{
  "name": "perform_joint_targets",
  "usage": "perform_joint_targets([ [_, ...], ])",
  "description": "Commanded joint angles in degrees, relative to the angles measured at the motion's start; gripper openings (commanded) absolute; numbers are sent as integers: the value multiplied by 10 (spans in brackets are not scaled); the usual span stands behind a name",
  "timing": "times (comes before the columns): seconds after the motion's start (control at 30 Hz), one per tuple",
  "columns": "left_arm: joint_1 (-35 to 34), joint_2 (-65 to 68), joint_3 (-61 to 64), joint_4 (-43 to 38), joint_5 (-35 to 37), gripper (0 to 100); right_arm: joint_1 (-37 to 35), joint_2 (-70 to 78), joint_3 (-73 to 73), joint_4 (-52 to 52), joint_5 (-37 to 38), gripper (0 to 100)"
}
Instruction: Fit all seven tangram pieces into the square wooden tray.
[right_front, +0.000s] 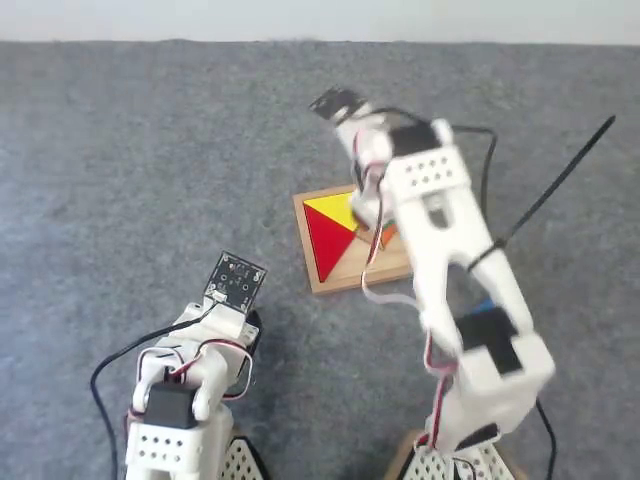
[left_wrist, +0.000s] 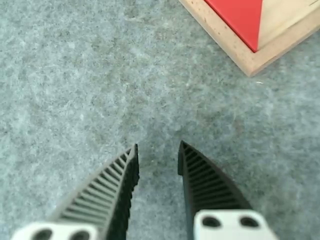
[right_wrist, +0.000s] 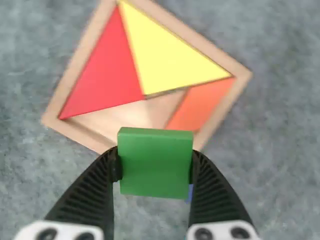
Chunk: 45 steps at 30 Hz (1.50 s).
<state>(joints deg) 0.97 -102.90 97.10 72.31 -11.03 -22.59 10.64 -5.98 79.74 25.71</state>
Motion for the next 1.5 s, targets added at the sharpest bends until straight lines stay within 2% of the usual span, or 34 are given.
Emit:
perform_joint_targets([
  [0.0,0,-12,-7,2,4,123,-34,-109,194,-154,-5,7],
  [0.13,0,-12,-7,2,4,123,-41,-80,236,-196,-3,7],
  [0.53,0,-12,-7,2,4,123,-67,57,164,-194,11,9],
  [0.73,0,-12,-7,2,4,123,-58,58,143,-195,11,16],
  [0.83,0,-12,-7,2,4,123,-60,58,136,-196,16,84],
  [0.97,0,-12,-7,2,4,123,-66,58,136,-196,57,170],
  [1.47,0,-12,-7,2,4,123,-80,6,140,-176,72,177],
])
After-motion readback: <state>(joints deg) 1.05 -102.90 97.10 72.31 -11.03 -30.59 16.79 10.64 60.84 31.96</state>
